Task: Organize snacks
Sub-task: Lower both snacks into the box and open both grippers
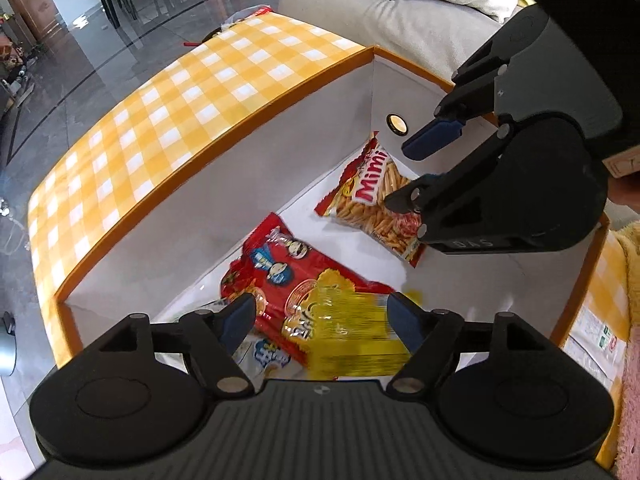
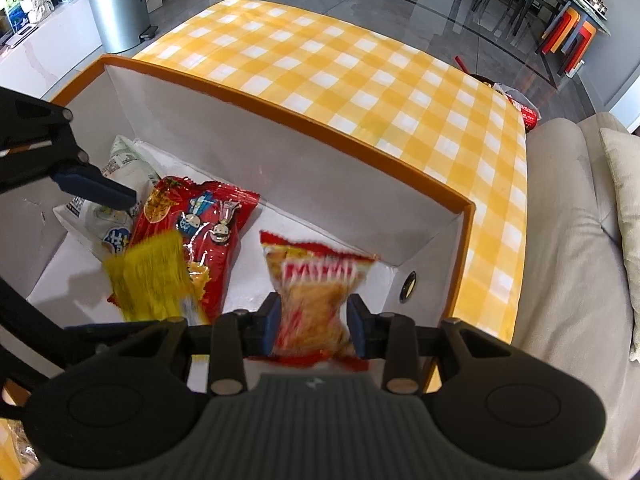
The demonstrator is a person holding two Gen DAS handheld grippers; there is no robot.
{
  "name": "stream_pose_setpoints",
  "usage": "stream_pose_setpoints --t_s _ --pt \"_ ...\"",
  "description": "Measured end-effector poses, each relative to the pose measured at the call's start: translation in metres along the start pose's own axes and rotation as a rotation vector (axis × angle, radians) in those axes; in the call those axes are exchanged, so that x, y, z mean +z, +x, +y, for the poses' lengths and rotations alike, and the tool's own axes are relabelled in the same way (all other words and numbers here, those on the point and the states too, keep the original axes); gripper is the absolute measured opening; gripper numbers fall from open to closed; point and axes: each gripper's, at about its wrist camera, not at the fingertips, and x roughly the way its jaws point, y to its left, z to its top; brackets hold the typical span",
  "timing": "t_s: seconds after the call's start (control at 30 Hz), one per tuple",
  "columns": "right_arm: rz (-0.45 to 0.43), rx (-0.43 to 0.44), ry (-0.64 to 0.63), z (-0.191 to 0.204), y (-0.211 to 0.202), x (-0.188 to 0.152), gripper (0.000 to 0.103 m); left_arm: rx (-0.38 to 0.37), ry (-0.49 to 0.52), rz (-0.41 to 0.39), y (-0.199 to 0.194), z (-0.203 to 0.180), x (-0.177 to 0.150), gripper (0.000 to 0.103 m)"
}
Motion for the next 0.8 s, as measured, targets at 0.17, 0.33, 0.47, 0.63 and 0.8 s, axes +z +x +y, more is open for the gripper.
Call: stream_pose_setpoints --t_s 0.17,0.33,0.47,0.63,0.8 --pt "-0.006 0.001 -0.007 0.004 -0.005 -0.001 0.05 0.004 -0.027 -0.001 -0.005 0.003 -0.003 0.087" --pt "-0.02 0.01 0.014 0.005 -0.013 -0.002 0.059 0.014 -0.062 -0.001 -0.012 0.005 -0.01 0.087" --pt "-0.037 0.006 0.025 0.007 -0.023 -0.006 0.064 0.016 -0.085 -0.011 -0.022 0.005 -0.016 0.088" --pt "-0.045 0.005 0.031 0.01 -0.035 -0.013 0.065 0.034 -0.095 -0.027 -0.033 0.004 -0.02 0.087" --pt "-0.052 -0.002 0.035 0.016 -0.048 -0.02 0.068 0.048 -0.121 -0.047 -0.045 0.002 -0.025 0.087"
